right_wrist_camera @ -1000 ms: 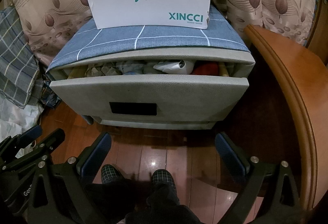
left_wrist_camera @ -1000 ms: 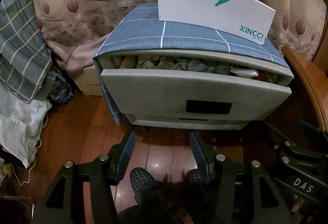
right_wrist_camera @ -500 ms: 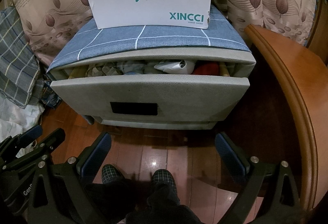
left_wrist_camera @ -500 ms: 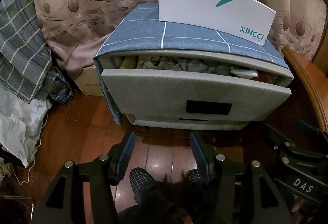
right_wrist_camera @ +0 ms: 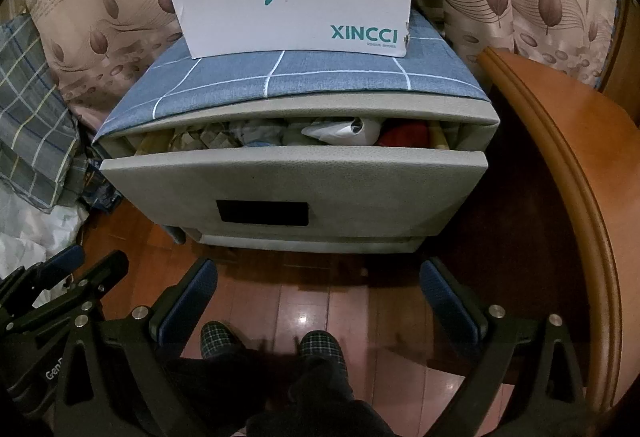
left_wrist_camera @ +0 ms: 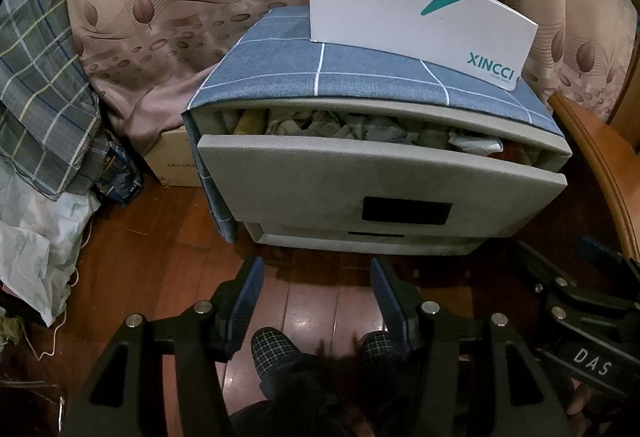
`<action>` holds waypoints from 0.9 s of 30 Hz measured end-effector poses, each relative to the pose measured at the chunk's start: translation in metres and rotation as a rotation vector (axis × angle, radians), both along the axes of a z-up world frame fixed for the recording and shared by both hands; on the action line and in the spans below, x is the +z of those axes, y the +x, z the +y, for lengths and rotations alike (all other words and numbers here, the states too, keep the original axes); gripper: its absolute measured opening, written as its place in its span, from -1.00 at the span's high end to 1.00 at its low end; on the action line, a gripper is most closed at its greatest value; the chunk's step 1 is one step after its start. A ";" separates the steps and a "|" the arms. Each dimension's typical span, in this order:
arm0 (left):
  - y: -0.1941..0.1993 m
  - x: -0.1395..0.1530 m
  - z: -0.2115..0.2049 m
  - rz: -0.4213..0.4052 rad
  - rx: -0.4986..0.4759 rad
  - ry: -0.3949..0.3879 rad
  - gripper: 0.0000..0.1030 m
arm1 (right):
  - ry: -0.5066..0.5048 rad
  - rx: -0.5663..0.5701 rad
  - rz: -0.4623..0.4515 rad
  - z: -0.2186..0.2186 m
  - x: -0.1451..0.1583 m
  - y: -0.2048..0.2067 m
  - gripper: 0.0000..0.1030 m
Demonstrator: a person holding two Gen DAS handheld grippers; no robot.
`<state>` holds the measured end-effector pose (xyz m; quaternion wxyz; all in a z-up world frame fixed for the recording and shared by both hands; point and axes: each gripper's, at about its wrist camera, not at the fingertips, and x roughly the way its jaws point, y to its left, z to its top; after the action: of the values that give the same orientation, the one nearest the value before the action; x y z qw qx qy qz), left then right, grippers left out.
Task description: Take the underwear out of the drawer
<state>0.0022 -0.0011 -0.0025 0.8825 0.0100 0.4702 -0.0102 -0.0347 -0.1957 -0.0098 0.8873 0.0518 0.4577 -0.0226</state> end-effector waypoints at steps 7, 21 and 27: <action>0.000 0.000 0.000 0.000 0.000 0.000 -0.11 | 0.001 0.000 0.000 0.001 0.000 0.000 -0.95; 0.002 0.003 0.005 -0.006 0.019 -0.031 -0.11 | 0.013 0.002 -0.014 -0.002 0.001 0.000 -0.95; 0.002 0.003 0.006 -0.009 0.018 -0.029 -0.11 | 0.016 0.002 -0.012 -0.002 0.002 -0.001 -0.95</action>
<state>0.0041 0.0048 0.0004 0.8846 -0.0069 0.4661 -0.0090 -0.0358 -0.1974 -0.0079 0.8896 0.0584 0.4526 -0.0179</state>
